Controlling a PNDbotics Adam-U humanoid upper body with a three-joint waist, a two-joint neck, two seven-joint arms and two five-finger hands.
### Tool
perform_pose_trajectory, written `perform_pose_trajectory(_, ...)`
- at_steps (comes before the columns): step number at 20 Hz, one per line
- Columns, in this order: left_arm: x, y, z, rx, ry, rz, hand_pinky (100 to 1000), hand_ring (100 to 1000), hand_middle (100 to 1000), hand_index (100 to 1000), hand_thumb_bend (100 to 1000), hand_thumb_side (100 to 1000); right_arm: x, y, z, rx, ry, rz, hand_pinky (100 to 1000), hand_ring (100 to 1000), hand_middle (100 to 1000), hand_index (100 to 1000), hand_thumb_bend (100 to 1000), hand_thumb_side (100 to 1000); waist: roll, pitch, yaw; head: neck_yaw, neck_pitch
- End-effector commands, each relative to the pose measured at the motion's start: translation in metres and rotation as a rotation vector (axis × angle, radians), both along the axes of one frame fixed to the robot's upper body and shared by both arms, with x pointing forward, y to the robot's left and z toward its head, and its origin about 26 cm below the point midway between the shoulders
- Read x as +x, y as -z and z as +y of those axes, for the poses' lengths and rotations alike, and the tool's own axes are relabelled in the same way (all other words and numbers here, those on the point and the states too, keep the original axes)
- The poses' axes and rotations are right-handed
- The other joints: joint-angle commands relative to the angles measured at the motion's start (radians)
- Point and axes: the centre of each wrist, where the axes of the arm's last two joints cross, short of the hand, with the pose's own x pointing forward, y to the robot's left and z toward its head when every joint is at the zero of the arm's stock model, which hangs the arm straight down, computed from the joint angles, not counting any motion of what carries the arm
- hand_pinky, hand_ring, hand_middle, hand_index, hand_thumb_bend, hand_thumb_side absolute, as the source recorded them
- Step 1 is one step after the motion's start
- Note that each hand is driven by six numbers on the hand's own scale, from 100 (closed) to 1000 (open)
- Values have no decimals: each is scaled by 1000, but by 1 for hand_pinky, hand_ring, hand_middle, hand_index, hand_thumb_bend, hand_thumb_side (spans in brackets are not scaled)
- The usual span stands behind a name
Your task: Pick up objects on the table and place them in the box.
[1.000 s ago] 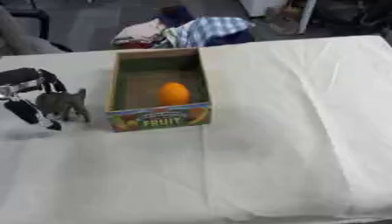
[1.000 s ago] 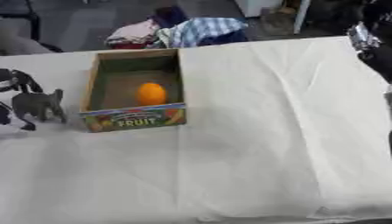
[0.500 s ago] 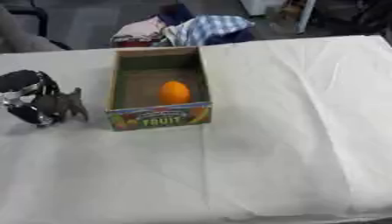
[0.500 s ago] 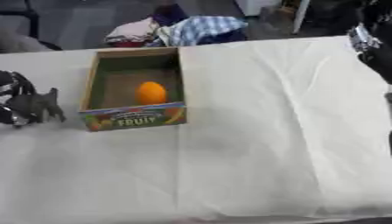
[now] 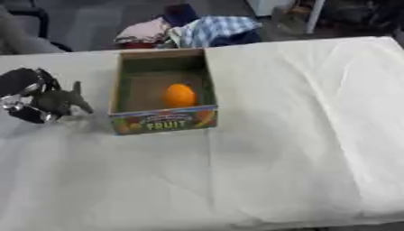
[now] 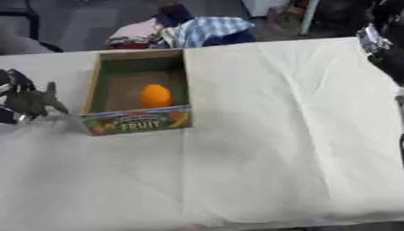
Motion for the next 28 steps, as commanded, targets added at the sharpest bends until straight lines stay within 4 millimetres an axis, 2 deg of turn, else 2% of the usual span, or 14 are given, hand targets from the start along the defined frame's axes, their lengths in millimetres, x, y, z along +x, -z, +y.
perform_pose_trajectory(1, 9, -41, -5, -29, 49, -124, 489, 347, 301, 472, 110, 103, -1, -11, -6, -11, 2, -28, 578, 658, 636, 842, 100, 581, 1, -18, -1, 2, 5)
perform_pose_trajectory(5, 24, -65, -35, -128, 121, -217, 497, 364, 328, 488, 100, 123, -1, -10, -4, -13, -9, -23, 579, 658, 636, 842, 100, 582, 1, -22, -5, 12, 5)
perform_pose_trajectory(6, 27, -67, -42, -151, 134, -234, 501, 369, 332, 494, 100, 100, -1, -10, -3, -13, -12, -22, 579, 659, 636, 842, 100, 580, 2, -23, -6, 14, 5)
perform_pose_trajectory(10, 40, -66, -73, -221, 181, -269, 515, 394, 361, 519, 100, 100, 0, -9, 2, -14, -30, -19, 580, 659, 635, 842, 100, 578, 1, -24, -22, 27, 5)
perform_pose_trajectory(18, 55, -40, -114, -276, 240, -271, 559, 458, 432, 581, 100, 100, 2, -10, 8, -16, -57, -20, 579, 656, 633, 841, 100, 580, 6, -8, -57, 46, 0)
perform_pose_trajectory(22, 57, -22, -127, -244, 268, -219, 601, 508, 484, 632, 100, 124, 2, -10, 10, -17, -64, -18, 579, 655, 632, 841, 100, 580, 4, -2, -66, 49, -4)
perform_pose_trajectory(24, 57, -13, -133, -202, 294, -171, 641, 563, 535, 677, 100, 150, 2, -9, 10, -16, -66, -17, 578, 655, 631, 840, 100, 580, 3, 0, -68, 50, -4)
perform_pose_trajectory(25, 56, -9, -136, -167, 310, -133, 677, 617, 588, 721, 100, 207, 2, -9, 10, -16, -67, -16, 578, 655, 630, 840, 100, 580, 3, 1, -69, 51, -4)
perform_pose_trajectory(26, 56, -5, -138, -130, 328, -93, 692, 638, 608, 741, 100, 226, 3, -9, 10, -16, -68, -15, 578, 655, 630, 840, 100, 580, 3, 1, -70, 51, -4)
perform_pose_trajectory(28, 56, 0, -140, -66, 350, -17, 723, 693, 668, 788, 100, 353, 3, -8, 11, -17, -72, -14, 579, 655, 630, 840, 100, 579, 2, 2, -70, 51, -4)
